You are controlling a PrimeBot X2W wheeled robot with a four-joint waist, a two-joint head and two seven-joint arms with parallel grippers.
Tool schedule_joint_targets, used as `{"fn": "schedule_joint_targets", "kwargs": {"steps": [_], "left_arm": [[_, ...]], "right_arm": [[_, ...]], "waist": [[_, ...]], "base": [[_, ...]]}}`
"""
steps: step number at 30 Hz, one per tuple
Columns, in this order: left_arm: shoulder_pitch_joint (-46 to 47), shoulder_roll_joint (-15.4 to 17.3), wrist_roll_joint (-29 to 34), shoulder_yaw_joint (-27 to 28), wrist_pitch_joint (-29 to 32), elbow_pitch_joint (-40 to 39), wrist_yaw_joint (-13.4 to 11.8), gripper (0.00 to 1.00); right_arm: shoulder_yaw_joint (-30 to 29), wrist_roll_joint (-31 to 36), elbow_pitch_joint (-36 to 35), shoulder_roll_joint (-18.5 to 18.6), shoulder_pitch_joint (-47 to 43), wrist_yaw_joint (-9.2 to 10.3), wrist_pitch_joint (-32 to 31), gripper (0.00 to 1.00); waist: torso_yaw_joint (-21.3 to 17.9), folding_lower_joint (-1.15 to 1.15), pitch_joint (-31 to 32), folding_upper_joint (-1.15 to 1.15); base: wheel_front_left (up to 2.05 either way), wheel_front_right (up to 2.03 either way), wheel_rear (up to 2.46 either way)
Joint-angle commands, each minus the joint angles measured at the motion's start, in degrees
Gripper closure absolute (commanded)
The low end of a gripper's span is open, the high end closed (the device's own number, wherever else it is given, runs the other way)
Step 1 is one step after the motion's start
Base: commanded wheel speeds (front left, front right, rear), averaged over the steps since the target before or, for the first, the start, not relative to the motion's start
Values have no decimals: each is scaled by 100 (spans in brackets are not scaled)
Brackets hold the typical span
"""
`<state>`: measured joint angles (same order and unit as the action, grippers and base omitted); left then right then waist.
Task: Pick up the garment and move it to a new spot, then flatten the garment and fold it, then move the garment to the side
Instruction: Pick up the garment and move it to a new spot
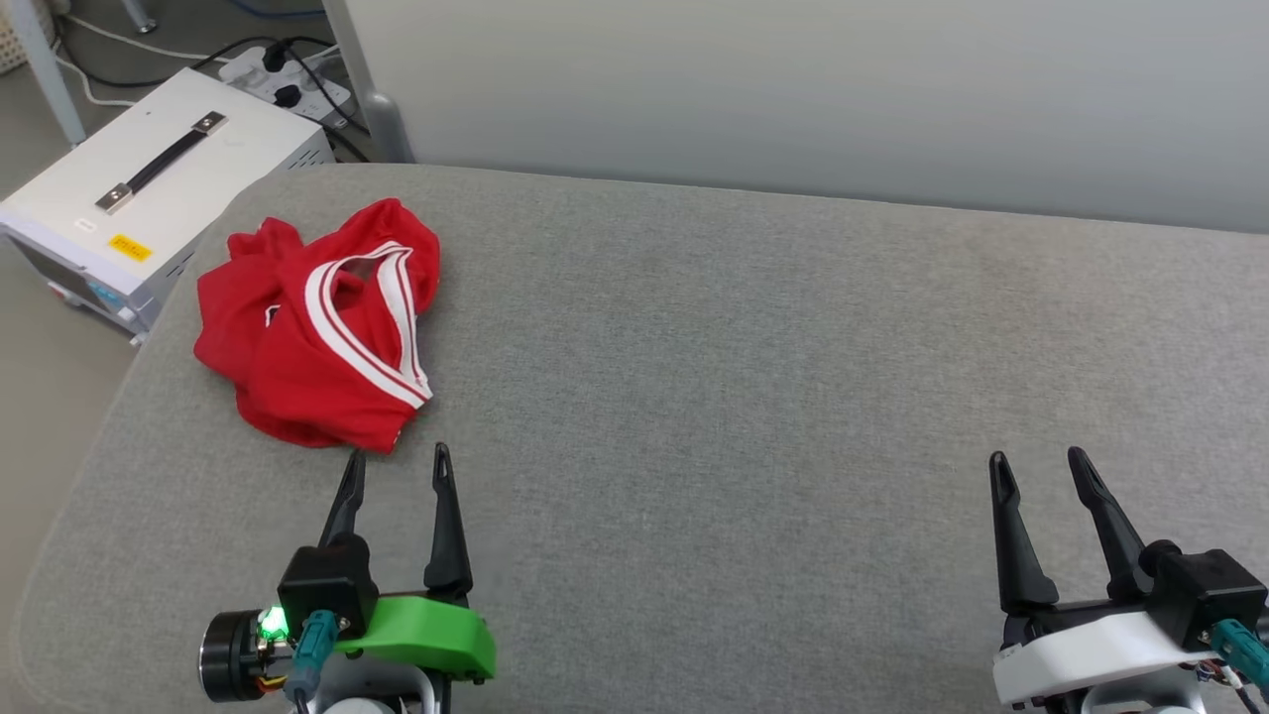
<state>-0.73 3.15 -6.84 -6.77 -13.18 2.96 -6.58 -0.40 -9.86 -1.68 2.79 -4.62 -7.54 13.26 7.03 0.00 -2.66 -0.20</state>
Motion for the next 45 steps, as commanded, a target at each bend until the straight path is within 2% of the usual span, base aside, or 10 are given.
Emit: {"fn": "schedule_joint_targets", "kwargs": {"steps": [1, 14, 25, 35, 45], "left_arm": [[140, -25, -70, 11, -65, 9, -48, 0], [177, -27, -315, 59, -182, 29, -145, 0], [158, -27, -503, 150, -182, 20, -181, 0], [92, -27, -556, 256, -182, 22, -159, 0], [131, -27, -641, 298, -182, 68, -96, 0]], "right_arm": [[21, -19, -46, 9, -60, 5, 58, 0], [198, 109, -216, 9, 5, 5, 174, 0], [369, 258, -316, 9, 49, 5, 174, 0], [396, 277, -326, 9, 63, 5, 174, 0], [443, 286, -323, 9, 79, 5, 174, 0]], "waist": [[191, 0, -54, 18], [1023, 0, -211, 20], [1551, 0, -261, 20], [1847, 0, -283, 20], [1887, 0, -341, 20]], "base": [[0, 0, 0], [0, 0, 0], [0, 0, 0], [0, 0, 0], [0, 0, 0]]}}
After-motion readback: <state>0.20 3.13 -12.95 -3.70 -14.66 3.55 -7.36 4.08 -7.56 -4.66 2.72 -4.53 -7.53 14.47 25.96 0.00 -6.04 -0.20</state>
